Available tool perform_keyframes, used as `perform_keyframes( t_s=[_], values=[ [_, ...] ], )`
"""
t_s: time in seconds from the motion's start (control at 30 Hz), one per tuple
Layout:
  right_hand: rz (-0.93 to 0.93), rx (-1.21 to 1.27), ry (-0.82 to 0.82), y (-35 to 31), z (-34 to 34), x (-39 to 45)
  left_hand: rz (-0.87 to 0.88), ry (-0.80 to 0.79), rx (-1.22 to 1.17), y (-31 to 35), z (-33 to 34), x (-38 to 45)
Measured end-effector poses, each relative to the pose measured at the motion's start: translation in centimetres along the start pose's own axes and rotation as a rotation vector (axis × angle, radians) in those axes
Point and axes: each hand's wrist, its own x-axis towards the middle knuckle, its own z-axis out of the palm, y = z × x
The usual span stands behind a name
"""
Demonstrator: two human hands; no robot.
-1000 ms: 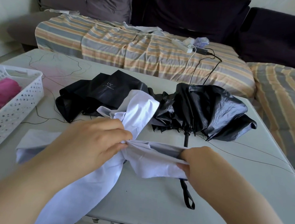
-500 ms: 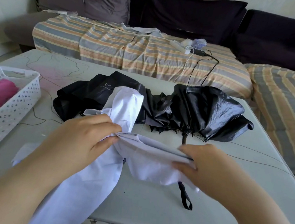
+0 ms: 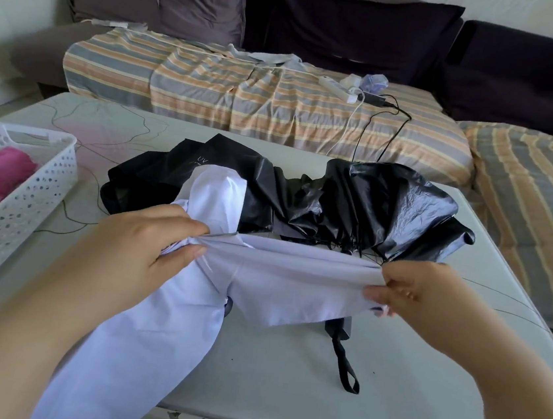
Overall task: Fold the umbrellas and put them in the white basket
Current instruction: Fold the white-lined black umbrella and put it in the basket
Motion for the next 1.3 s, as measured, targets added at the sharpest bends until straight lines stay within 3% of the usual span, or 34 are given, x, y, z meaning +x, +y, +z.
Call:
perform_keyframes(
  t_s=[0.13, 0.27, 0.47, 0.67, 0.8, 0.9, 1.13, 1.3],
  values=[
    [0.012, -0.07, 0.08, 0.1, -0.8, 0.3, 0.013, -0.015, -0.042, 0.5, 0.0, 0.0],
    [0.005, -0.179, 0.029, -2.1, -0.8, -0.3, 0.047, 0.008, 0.038, 1.1, 0.2, 0.4],
    [-0.312, -0.219, 0.064, -8.7, 2.3, -1.2, 0.159, 0.014, 0.103, 2.3, 0.8, 0.5],
    [-0.327, -0.288, -0.104, -10.2, 4.4, -0.9, 0.22, -0.031, 0.169, 3.9, 0.7, 0.2],
    [-0.337, -0.097, -0.201, -10.6, 4.8, -1.8, 0.22, -0.098, 0.199, 3.8, 0.2, -0.2],
    [-0.307, 0.116, -0.257, -11.1, 6.0, -2.3, 0.199, -0.143, 0.078, 3.2, -0.1, -0.6],
    [-0.363, 0.459, -0.168, -11.2, 9.8, -2.2, -0.014, -0.146, -0.123, 3.0, 0.3, -1.2],
    [-0.471, 0.655, -0.29, -11.2, 10.2, -1.6, -0.119, -0.222, -0.267, 4.0, -0.5, -0.8]
  ],
)
